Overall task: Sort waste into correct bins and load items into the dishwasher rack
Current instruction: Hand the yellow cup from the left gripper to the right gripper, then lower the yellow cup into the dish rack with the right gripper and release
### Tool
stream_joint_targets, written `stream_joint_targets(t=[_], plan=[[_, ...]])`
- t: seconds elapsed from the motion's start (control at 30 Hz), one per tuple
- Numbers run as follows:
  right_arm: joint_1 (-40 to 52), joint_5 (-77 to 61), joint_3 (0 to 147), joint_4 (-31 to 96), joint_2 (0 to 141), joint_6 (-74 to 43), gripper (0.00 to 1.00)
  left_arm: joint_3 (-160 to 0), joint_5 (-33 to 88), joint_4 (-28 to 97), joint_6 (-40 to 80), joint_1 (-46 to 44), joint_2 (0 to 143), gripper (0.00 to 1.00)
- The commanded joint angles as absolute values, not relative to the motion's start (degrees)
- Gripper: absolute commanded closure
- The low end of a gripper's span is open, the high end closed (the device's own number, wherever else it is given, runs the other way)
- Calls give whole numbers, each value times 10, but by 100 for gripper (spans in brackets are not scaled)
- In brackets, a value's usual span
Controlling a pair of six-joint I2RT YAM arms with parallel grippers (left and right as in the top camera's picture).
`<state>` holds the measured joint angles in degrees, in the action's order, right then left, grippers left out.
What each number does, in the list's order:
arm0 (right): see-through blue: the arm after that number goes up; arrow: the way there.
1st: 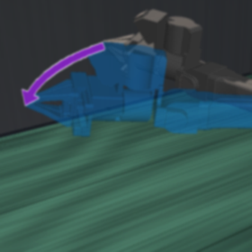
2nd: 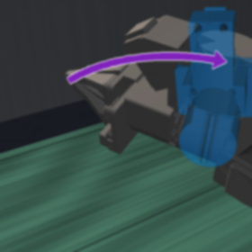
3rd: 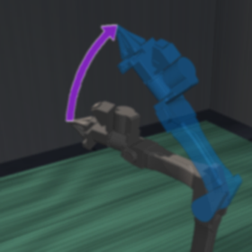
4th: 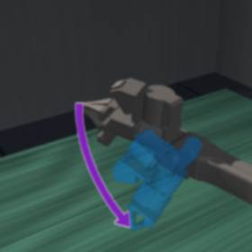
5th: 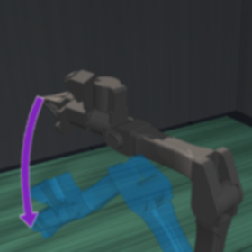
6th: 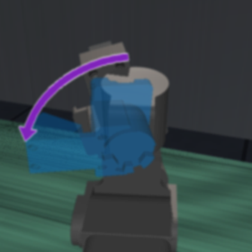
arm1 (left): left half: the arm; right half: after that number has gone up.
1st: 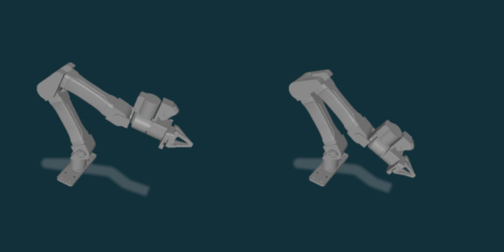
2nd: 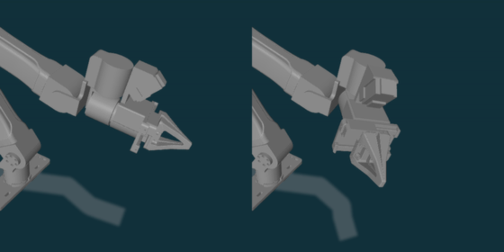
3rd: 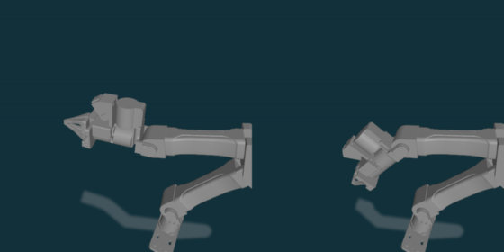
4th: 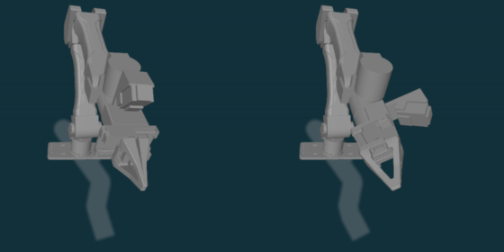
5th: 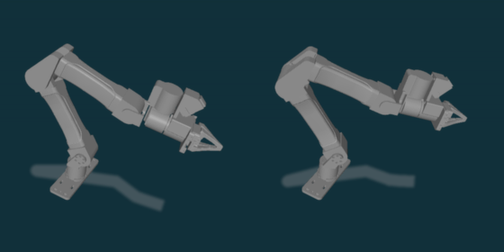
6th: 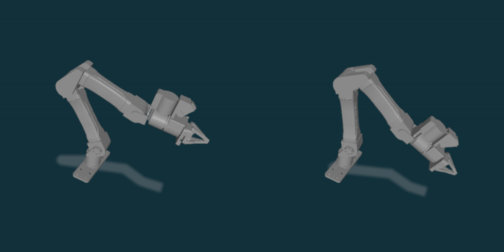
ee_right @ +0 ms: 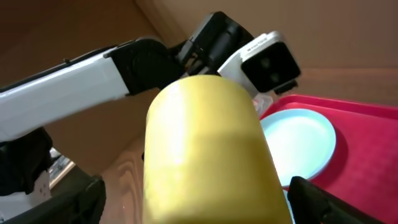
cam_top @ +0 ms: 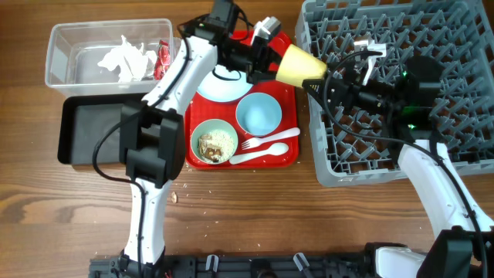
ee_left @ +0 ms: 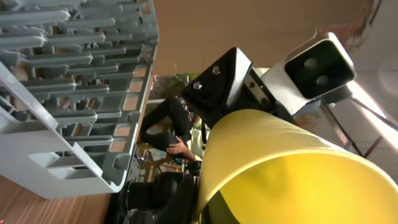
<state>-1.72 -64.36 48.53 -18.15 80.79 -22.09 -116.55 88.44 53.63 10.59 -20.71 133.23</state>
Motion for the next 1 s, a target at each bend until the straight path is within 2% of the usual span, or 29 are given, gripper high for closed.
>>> stream_joint_targets(t=[0.0,0.1,0.27,0.33,0.4,0.47,0.5,0.6,0.7,0.8,0.97], plan=[[-17,-661,494,-188,813,-227,18,-1164,904,536,94,-214,1308,96],[-13,-661,494,-188,813,-242,38,-1164,904,536,94,-214,1308,96],[1,-661,494,-188,813,-241,50,-1164,904,536,94,-214,1308,92],[1,-660,494,-189,813,-240,53,-1164,904,534,94,-214,1308,80],[-6,-661,494,-189,813,-241,57,-1164,904,526,94,-205,1308,59],[-19,-661,494,-188,812,-247,61,-1164,904,516,95,-187,1308,52],[-36,-664,494,-186,812,-262,62,-1164,904,512,94,-173,1308,47],[-83,-686,494,-183,811,-292,63,-1164,893,510,94,-119,1308,44],[-118,-689,494,-138,809,-300,64,-1164,815,511,94,-67,1308,31],[-122,-655,494,-72,799,-284,64,-1164,721,519,94,-44,1308,31],[-122,-480,500,119,746,-209,65,-1164,505,558,94,-49,1308,31]])
